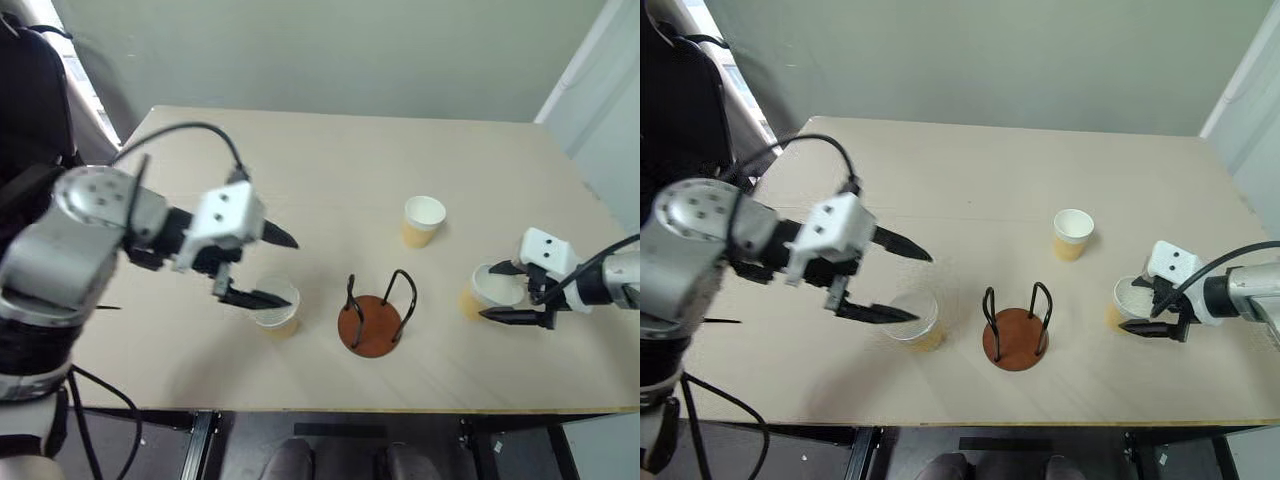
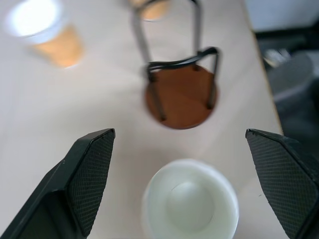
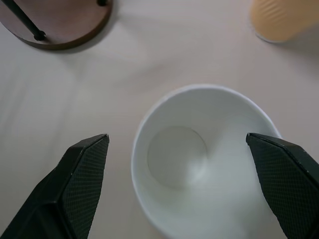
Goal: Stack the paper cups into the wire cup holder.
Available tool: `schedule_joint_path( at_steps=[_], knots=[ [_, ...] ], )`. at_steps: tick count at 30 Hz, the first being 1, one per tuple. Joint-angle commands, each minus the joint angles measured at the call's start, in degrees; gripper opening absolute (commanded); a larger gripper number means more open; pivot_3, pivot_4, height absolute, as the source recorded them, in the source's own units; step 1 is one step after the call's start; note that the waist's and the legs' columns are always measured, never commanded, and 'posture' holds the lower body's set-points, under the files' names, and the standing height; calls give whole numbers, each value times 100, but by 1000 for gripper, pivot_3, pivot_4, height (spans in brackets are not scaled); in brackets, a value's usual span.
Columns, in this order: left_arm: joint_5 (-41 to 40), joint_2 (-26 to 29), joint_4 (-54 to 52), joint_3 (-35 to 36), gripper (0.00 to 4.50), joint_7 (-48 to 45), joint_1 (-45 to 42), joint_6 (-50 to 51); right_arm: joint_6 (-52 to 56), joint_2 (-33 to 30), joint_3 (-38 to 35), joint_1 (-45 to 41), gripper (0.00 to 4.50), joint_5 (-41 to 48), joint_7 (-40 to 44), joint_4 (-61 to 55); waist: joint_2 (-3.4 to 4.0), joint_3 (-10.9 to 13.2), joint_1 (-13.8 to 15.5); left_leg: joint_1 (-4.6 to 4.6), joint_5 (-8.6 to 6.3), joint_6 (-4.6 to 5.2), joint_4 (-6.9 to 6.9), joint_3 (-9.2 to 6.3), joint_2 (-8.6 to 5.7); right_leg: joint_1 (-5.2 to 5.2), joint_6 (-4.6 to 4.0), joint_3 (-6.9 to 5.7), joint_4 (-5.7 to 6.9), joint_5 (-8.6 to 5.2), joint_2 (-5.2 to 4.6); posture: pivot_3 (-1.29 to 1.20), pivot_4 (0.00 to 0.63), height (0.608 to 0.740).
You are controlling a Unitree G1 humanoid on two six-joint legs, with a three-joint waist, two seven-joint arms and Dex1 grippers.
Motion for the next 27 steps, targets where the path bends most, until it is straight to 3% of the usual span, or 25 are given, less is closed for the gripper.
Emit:
schedule_joint_path(
  at_steps=[1, 2, 6, 12, 16, 20, 24, 27],
  knots=[
    [-307, 248, 29, 577, 4490, 49, 181, 160, -78, -67, 113, -92, 4500, -149, 271, -68, 0, 0, 4, -5, 0, -1, -2, -1, 0, -3, 0, 0, -2, 0, 0, 0, 150, 740],
    [-365, 322, 37, 694, 4490, 52, 264, 185, -60, -110, 183, -57, 4500, -176, 373, -127, 0, 0, 5, -6, 0, -1, -4, -1, 0, -4, 0, -1, -5, 0, -1, 0, 150, 740],
    [-595, 597, 45, 1040, 4500, 133, 407, 397, -140, -32, 308, -115, 3638, -346, 468, -102, -1, 0, 5, -26, 1, -2, -6, -4, 0, -22, -1, -3, -14, 0, -1, 0, 150, 740],
    [-740, 705, -4, 1127, 4500, 294, 576, 394, -103, -46, 334, -353, 1258, -396, 700, -327, -1, 0, 1, -33, 10, -12, -3, -4, 1, -40, -3, -2, 5, 2, -2, 0, 150, 740],
    [-939, 658, -130, 1072, 4500, 430, 495, 497, 13, -341, 60, -488, 48, -266, 968, -680, -1, 0, -1, -35, 14, -16, -2, -5, 0, -44, -6, -2, 10, 3, -1, 0, 150, 740],
    [-914, 786, -3, 1063, 4500, 454, 497, 446, 371, -746, -679, -1503, 48, 560, 1463, -929, 9, 6, -13, -46, 16, -18, -2, 1, -1, -61, -7, 2, 16, 3, -2, 0, 150, 740],
    [-812, 769, 68, 884, 4500, 467, 502, 353, 728, -79, -628, -3191, 48, 1632, 1603, -1163, 3, 1, -78, -45, 22, -29, -22, 3, 7, -75, -19, 3, 15, -4, 13, 0, 150, 740],
    [-668, 683, 137, 574, 4500, 457, 390, 242, 804, 641, -59, -3965, 48, 1733, 1601, -1261, -11, -4, -122, -40, 23, -36, -19, -14, 20, -72, -35, -4, 7, -12, 27, 0, 150, 740]
  ],
)
